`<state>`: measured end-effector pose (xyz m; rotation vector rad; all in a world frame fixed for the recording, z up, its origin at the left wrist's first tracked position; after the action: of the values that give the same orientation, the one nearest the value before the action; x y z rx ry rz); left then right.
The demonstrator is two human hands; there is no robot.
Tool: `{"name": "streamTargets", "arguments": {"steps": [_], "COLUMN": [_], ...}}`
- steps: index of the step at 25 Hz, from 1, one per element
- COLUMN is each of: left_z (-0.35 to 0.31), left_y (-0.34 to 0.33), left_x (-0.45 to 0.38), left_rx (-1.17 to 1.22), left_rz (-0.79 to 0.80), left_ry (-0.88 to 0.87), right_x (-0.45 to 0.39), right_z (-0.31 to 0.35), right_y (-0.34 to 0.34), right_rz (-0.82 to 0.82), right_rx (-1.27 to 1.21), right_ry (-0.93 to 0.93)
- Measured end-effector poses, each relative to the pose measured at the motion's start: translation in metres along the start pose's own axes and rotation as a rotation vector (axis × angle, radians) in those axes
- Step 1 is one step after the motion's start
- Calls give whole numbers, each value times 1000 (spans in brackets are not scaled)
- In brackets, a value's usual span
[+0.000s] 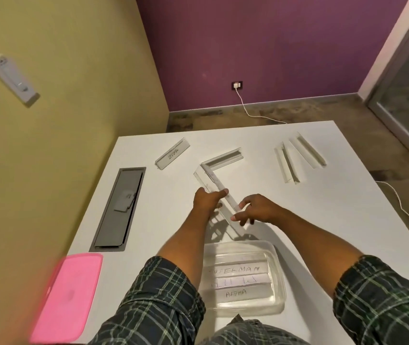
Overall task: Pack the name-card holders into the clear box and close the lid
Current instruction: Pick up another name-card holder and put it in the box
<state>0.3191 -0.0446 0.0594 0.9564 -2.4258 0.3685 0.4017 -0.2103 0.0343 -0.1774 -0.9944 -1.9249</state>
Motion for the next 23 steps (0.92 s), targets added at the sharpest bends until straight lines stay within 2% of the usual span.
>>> {"name": "streamTargets", "arguments": {"steps": [4,7,8,11,13,15,19,21,23], "left_z": [0,-7,-8,-6,-4,-1,10,16,25], "left_y": [1,7,10,17,22,26,26,23,20], "left_x": [5,5,5,7,10,14,29,35,40], "left_rx": [-99,-326,-411,-576,-657,-740,-841,-894,-972], "left_rz": [49,198,258,394,445,517,701,769,811], "left_ry": [75,101,104,146,186,213,254,238,201], "right_x": [-2,-4,-3,5,11,16,27,34,40], "right_z": [19,21,18,4,-6,-9,4,7,6], "right_y": [-5,3,9,29,35,33,6,-13,-31], "right_rz": [93,128,68,-246,-368,-320,-104,-11,56], "right_rx": [213,329,394,620,643,661,1037,1124,1158], "right_ry": [59,98,73,-33,-9,152,633,751,755]}}
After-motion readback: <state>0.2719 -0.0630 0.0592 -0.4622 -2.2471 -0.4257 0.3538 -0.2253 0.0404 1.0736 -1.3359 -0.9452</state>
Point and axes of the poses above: each hand's wrist, its own x-axis away from the middle knuckle, its own y-axis out of the back of the hand, z = x × y, the point moved 3 cm from there along -x, towards the middle knuckle, and after that the axes turned 15 degrees about x, right-handed, at the moved point
